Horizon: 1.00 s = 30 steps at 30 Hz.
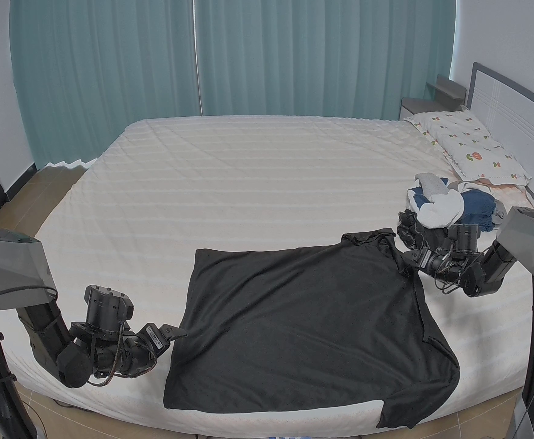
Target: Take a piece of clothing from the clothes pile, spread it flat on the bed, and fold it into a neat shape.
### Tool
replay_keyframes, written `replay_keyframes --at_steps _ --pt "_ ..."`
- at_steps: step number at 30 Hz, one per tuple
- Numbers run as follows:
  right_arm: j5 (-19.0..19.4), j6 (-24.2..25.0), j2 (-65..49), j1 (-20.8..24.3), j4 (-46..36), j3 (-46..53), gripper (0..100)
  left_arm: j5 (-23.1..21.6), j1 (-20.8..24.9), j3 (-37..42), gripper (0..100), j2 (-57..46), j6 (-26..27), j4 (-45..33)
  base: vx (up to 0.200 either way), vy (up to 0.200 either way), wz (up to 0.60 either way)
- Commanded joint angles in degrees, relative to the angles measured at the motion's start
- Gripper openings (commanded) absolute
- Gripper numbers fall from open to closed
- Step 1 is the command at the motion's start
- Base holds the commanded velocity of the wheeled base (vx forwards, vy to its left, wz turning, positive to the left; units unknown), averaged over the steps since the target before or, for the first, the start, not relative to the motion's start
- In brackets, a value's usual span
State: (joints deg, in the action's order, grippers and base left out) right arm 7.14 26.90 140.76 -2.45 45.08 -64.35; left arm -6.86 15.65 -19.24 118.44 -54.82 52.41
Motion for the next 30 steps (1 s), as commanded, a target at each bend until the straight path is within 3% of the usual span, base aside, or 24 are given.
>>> replay_keyframes --at_steps 1,6,12,21,26,30 --pt "-1.8 -0.3 -0.8 3.5 -0.8 0.0 100 0.0 0.0 0.0 100 0.0 0.0 0.0 0.0 0.0 0.0" --pt "-6.0 -0.8 3.1 5.4 -1.7 -2.7 100 0.0 0.0 0.0 100 0.0 0.0 0.1 0.0 0.0 0.0" --pt "-10.6 -2.5 6.1 3.5 -4.7 -6.8 100 0.0 0.0 -0.1 100 0.0 0.0 0.1 0.0 0.0 0.0" --pt "-10.0 -1.6 7.8 -3.2 -4.0 -9.7 100 0.0 0.0 0.0 100 0.3 -0.1 0.0 0.0 0.0 0.0" --pt "-5.1 5.4 6.9 -5.7 -3.6 -9.9 100 0.0 0.0 -0.1 100 0.5 -0.1 0.0 0.0 0.0 0.0" --pt "-4.5 6.4 6.4 -6.4 -3.5 -9.0 100 0.1 0.0 -0.5 100 0.2 -1.2 0.1 0.0 0.0 0.0"
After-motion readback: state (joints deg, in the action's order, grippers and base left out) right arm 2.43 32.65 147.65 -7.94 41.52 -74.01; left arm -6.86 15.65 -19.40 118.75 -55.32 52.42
